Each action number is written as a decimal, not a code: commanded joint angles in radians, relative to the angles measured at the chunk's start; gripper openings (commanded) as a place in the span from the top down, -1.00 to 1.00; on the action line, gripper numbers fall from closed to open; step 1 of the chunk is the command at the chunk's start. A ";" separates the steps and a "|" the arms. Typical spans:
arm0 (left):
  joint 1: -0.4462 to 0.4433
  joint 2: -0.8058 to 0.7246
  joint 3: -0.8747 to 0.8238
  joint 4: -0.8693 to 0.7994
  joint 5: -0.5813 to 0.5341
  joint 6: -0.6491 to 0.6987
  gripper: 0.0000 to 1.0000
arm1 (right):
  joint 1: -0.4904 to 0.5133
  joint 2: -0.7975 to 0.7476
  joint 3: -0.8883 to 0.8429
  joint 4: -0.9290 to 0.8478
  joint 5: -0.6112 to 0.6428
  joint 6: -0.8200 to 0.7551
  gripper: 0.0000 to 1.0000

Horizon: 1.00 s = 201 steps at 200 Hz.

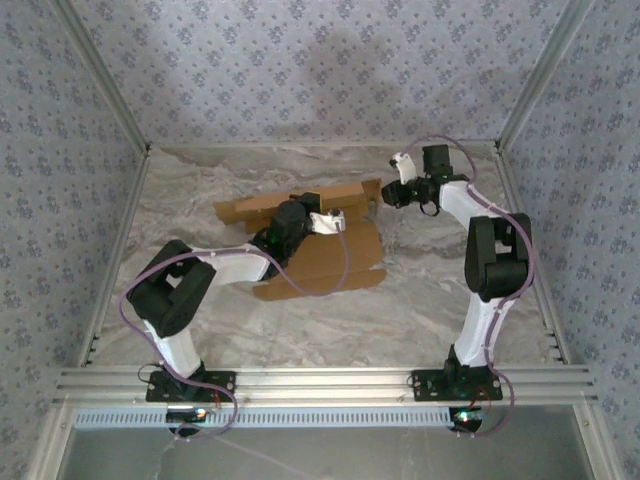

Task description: Fold the paper box

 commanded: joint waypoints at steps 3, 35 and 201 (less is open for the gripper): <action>-0.001 0.047 0.006 -0.055 -0.002 -0.007 1.00 | 0.009 -0.083 -0.069 0.008 -0.093 -0.047 0.56; -0.004 0.061 0.007 -0.039 0.001 0.001 1.00 | 0.023 -0.125 -0.118 0.031 -0.090 -0.108 0.52; 0.006 0.041 -0.003 -0.072 0.036 -0.020 1.00 | -0.139 -0.162 -0.045 0.112 -0.188 -0.364 0.51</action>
